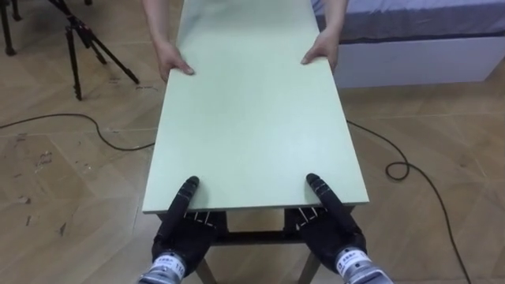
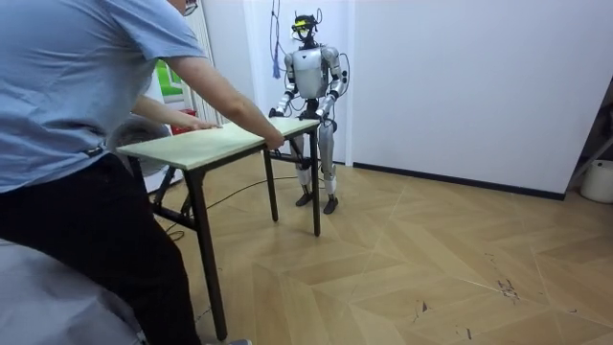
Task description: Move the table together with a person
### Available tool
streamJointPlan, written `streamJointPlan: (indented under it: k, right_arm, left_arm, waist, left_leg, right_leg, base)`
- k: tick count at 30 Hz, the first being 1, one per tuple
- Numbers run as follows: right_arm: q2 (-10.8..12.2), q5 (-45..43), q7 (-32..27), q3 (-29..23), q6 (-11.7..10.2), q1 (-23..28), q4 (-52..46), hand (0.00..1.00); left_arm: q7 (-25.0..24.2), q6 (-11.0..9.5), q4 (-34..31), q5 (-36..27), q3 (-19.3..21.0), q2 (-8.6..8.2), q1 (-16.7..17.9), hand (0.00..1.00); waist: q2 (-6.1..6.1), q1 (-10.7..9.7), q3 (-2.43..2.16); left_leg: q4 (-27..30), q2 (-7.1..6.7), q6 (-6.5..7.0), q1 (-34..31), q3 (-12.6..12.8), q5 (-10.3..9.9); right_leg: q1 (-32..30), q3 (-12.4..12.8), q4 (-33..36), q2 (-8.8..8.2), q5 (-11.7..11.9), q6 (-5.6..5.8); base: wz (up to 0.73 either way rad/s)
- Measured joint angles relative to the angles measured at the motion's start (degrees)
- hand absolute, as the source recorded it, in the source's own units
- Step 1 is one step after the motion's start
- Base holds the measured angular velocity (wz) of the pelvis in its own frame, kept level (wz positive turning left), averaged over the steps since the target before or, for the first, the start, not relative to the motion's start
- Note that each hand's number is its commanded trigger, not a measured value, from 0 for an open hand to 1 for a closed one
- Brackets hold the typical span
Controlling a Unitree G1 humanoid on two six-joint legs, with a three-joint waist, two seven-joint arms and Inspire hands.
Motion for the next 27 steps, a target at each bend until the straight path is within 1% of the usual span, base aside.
streamJointPlan:
  k: [1,3,4,5,7,9,11,13,16,17,19,21,23,24,27]
  right_arm:
    - [0.0,0.1,0.0,0.0,-0.2,0.2,-0.6,1.00]
    - [0.1,0.0,0.8,0.2,-0.9,0.3,-1.3,1.00]
    - [0.2,0.0,1.1,0.2,-0.9,0.4,-1.3,1.00]
    - [0.3,0.0,1.7,0.2,-1.1,0.4,-1.3,1.00]
    - [0.3,0.0,2.9,0.2,-1.9,0.7,-1.4,1.00]
    - [0.2,0.2,3.5,0.2,-2.4,1.0,-1.4,1.00]
    - [0.0,0.4,4.4,0.2,-3.1,1.4,-1.4,1.00]
    - [-0.1,0.5,4.5,0.2,-3.2,1.4,-1.8,1.00]
    - [-0.3,1.6,4.6,0.3,-3.7,1.5,-2.7,1.00]
    - [-0.7,1.9,4.8,0.8,-4.4,1.5,-2.7,1.00]
    - [-0.9,1.8,5.6,1.1,-5.3,1.9,-3.0,1.00]
    - [-1.5,1.8,6.5,1.8,-6.2,2.8,-4.7,1.00]
    - [-2.1,1.8,7.2,2.1,-6.2,3.9,-6.2,1.00]
    - [-2.0,1.8,8.2,2.3,-6.2,4.6,-6.6,1.00]
    - [-2.1,1.4,9.4,2.6,-6.2,5.7,-7.1,1.00]
  left_arm:
    - [-0.5,-0.1,-0.3,0.1,-0.1,-0.01,0.1,1.00]
    - [-1.7,-1.4,-0.9,0.7,-0.5,-0.02,0.1,1.00]
    - [-1.9,-1.7,-0.9,0.8,-0.6,-0.02,0.1,1.00]
    - [-2.3,-2.3,-0.9,1.4,-0.7,-0.05,0.1,1.00]
    - [-3.3,-3.3,-1.0,3.3,-1.1,-0.43,0.0,1.00]
    - [-3.6,-3.6,-1.1,4.3,-1.5,-0.52,-0.1,1.00]
    - [-3.5,-4.0,-1.1,4.8,-2.3,-0.54,-0.1,1.00]
    - [-3.5,-4.0,-1.4,4.6,-2.4,-0.53,-0.1,1.00]
    - [-3.3,-3.7,-2.7,4.6,-2.7,-0.52,-0.1,1.00]
    - [-3.3,-3.6,-2.8,4.6,-2.9,-0.53,-0.1,1.00]
    - [-3.1,-3.5,-3.5,4.1,-3.4,-0.53,0.4,1.00]
    - [-3.0,-3.6,-6.2,3.4,-3.6,-0.50,2.4,1.00]
    - [-3.0,-3.7,-7.9,3.4,-3.7,-0.33,3.7,1.00]
    - [-3.0,-3.8,-9.2,3.4,-3.7,-0.12,4.8,1.00]
    - [-3.0,-3.9,-10.9,3.5,-3.8,0.24,6.6,1.00]
  waist:
    - [-0.01,0.0,-0.01]
    - [-0.04,-0.1,0.01]
    - [-0.05,-0.1,0.00]
    - [-0.10,-0.2,-0.14]
    - [-0.25,-0.3,-0.23]
    - [-0.44,-0.5,-0.37]
    - [-0.48,-0.7,-0.41]
    - [-0.48,-1.0,-0.43]
    - [-0.44,-0.7,-0.51]
    - [-0.43,-0.4,-0.52]
    - [-0.42,-0.1,-0.53]
    - [-0.42,0.0,-0.52]
    - [-0.42,0.3,-0.53]
    - [-0.42,0.3,-0.52]
    - [-0.52,0.3,-0.47]
  left_leg:
    - [0.0,0.00,-0.01,0.1,0.0,0.1]
    - [-0.1,0.05,-0.12,0.7,0.0,0.3]
    - [-0.1,0.07,-0.14,0.9,0.0,0.3]
    - [-0.1,0.09,-0.18,0.8,0.0,0.4]
    - [-0.5,0.09,-0.18,0.7,-0.2,0.4]
    - [-0.5,0.08,-0.18,0.7,-0.1,0.4]
    - [-0.4,0.06,-0.18,0.7,-0.1,0.4]
    - [-0.5,0.09,-0.19,0.6,0.1,0.4]
    - [-0.6,0.12,-0.14,0.5,0.6,0.6]
    - [-0.6,0.13,-0.14,0.6,0.6,0.6]
    - [-0.6,0.16,-0.14,0.8,0.6,0.6]
    - [-1.0,0.21,-0.14,0.9,0.6,0.6]
    - [-1.2,0.24,-0.15,1.0,0.6,0.6]
    - [-1.4,0.28,-0.15,1.0,0.6,0.6]
    - [-1.5,0.24,-0.15,0.9,0.6,0.6]
  right_leg:
    - [0.0,0.0,0.0,0.00,0.0,0.00]
    - [0.6,0.0,0.0,0.03,0.1,-0.09]
    - [0.7,0.0,0.1,0.05,0.1,-0.09]
    - [0.8,0.0,0.1,0.08,0.1,-0.13]
    - [0.8,0.0,0.4,0.07,0.1,-0.23]
    - [0.6,0.2,0.9,0.07,0.1,-0.24]
    - [0.5,0.2,0.9,0.06,0.1,-0.24]
    - [0.4,0.1,0.9,0.08,0.1,-0.24]
    - [-0.4,0.1,1.0,0.08,0.2,-0.28]
    - [-0.5,0.1,1.0,0.08,0.2,-0.28]
    - [-0.4,0.2,1.0,0.10,0.2,-0.28]
    - [-0.4,0.2,0.9,0.13,0.2,-0.27]
    - [-0.4,0.2,0.9,0.15,0.2,-0.27]
    - [-0.4,0.2,0.8,0.18,0.2,-0.27]
    - [-0.4,0.1,0.7,0.17,0.2,-0.27]
  base:
    - [0.00]
    - [0.00]
    - [0.00]
    - [0.00]
    - [-0.02]
    - [-0.02]
    - [0.00]
    - [-0.02]
    - [-0.07]
    - [-0.04]
    - [-0.03]
    - [0.00]
    - [0.02]
    - [0.04]
    - [0.01]
